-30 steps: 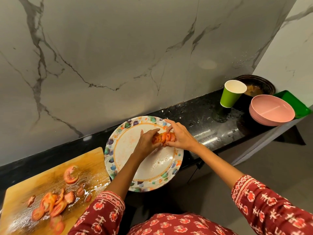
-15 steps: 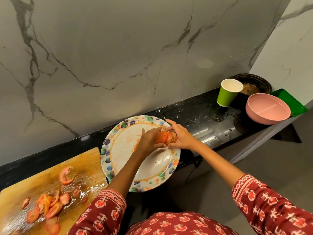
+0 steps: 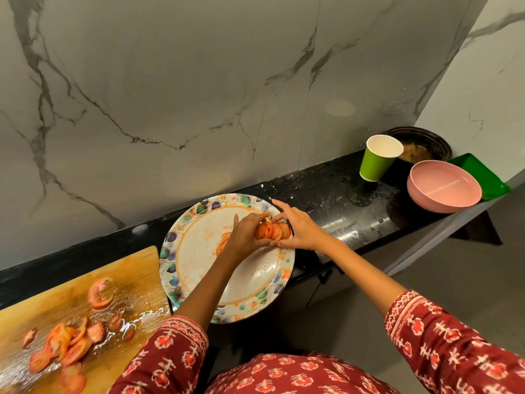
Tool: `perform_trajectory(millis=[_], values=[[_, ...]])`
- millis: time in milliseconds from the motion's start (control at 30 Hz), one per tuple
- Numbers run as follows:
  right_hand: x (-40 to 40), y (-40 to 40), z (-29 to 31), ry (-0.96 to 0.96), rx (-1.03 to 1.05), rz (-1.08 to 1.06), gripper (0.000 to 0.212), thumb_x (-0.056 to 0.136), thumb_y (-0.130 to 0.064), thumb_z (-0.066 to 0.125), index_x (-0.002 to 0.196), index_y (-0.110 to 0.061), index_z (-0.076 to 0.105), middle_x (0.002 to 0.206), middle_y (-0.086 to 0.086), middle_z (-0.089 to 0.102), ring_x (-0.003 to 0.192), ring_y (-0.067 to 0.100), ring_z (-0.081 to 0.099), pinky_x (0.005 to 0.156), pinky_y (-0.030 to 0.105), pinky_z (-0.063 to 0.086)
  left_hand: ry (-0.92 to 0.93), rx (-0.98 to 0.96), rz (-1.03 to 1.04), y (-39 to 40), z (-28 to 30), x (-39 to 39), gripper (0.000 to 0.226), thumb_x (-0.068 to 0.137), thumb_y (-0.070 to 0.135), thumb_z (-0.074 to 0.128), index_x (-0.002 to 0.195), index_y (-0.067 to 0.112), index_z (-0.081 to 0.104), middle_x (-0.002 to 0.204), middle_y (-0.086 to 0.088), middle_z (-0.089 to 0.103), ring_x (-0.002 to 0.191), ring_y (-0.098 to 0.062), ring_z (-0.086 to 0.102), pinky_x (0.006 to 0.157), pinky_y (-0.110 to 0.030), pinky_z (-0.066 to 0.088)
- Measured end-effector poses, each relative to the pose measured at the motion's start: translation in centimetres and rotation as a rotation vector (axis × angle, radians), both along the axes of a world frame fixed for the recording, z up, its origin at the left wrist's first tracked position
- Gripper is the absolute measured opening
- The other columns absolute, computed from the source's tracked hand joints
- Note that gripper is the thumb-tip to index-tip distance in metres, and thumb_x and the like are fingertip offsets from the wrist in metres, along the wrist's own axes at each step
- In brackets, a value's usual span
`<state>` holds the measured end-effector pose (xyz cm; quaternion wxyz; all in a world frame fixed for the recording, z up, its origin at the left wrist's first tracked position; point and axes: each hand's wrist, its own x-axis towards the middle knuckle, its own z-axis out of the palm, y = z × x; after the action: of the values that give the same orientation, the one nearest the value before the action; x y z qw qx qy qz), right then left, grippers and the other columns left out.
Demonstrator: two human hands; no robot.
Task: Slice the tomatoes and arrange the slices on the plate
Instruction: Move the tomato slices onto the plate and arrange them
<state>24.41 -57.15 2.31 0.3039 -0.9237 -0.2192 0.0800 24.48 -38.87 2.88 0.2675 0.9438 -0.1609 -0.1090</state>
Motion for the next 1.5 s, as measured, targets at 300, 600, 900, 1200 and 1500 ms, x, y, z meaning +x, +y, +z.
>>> perform_trajectory(millis=[300, 600, 900, 1200, 1500], values=[[0.4, -1.2, 0.0, 0.002, -0.011, -0.007, 0.101, 0.073, -0.027, 0.076, 0.149, -0.017, 0.010, 0.126, -0.006, 0.058, 0.125, 0.016, 0.040, 0.110, 0.039, 0.019, -0.053, -0.022, -0.043, -1.0, -0.7, -0.1, 0.061, 0.081, 0.035, 0.067, 0.134, 0.020, 0.043, 0.137, -0.003, 0.049, 0.128, -0.020, 0.042, 0.114, -0.047, -0.001], [1.1, -1.0, -0.3, -0.023, -0.033, 0.018, 0.100, 0.073, -0.030, 0.075, 0.149, -0.019, 0.011, 0.122, -0.009, 0.060, 0.124, 0.014, 0.041, 0.114, 0.045, 0.019, -0.073, -0.011, -0.033, -0.3, -0.8, 0.2, 0.053, 0.081, 0.032, 0.068, 0.129, 0.019, 0.050, 0.131, -0.003, 0.054, 0.123, -0.018, 0.046, 0.114, -0.047, -0.002], [1.1, -1.4, 0.6, 0.018, -0.021, 0.028, 0.100, 0.072, -0.021, 0.077, 0.149, -0.021, 0.011, 0.127, -0.006, 0.059, 0.124, 0.016, 0.041, 0.109, 0.038, 0.021, -0.059, 0.043, -0.043, -0.4, -0.6, 0.3, 0.069, 0.076, 0.039, 0.072, 0.136, 0.021, 0.041, 0.139, -0.002, 0.046, 0.131, -0.020, 0.038, 0.113, -0.049, -0.005], [1.2, -1.6, 0.4, -0.038, -0.055, 0.021, 0.094, 0.074, -0.023, 0.075, 0.148, -0.020, 0.016, 0.117, -0.008, 0.062, 0.118, 0.014, 0.046, 0.111, 0.037, 0.020, -0.084, 0.103, -0.074, -1.2, -0.7, 0.3, 0.057, 0.083, 0.040, 0.064, 0.134, 0.024, 0.044, 0.136, -0.001, 0.049, 0.128, -0.018, 0.040, 0.114, -0.051, -0.004], [1.6, -1.0, 0.7, 0.049, 0.066, -0.023, 0.096, 0.075, -0.025, 0.076, 0.148, -0.022, 0.013, 0.121, -0.005, 0.061, 0.127, 0.019, 0.042, 0.112, 0.044, 0.025, -0.091, -0.010, 0.036, 0.5, -0.6, -0.1, 0.086, 0.069, 0.048, 0.074, 0.140, 0.023, 0.034, 0.144, -0.004, 0.040, 0.135, -0.023, 0.032, 0.112, -0.053, -0.008]])
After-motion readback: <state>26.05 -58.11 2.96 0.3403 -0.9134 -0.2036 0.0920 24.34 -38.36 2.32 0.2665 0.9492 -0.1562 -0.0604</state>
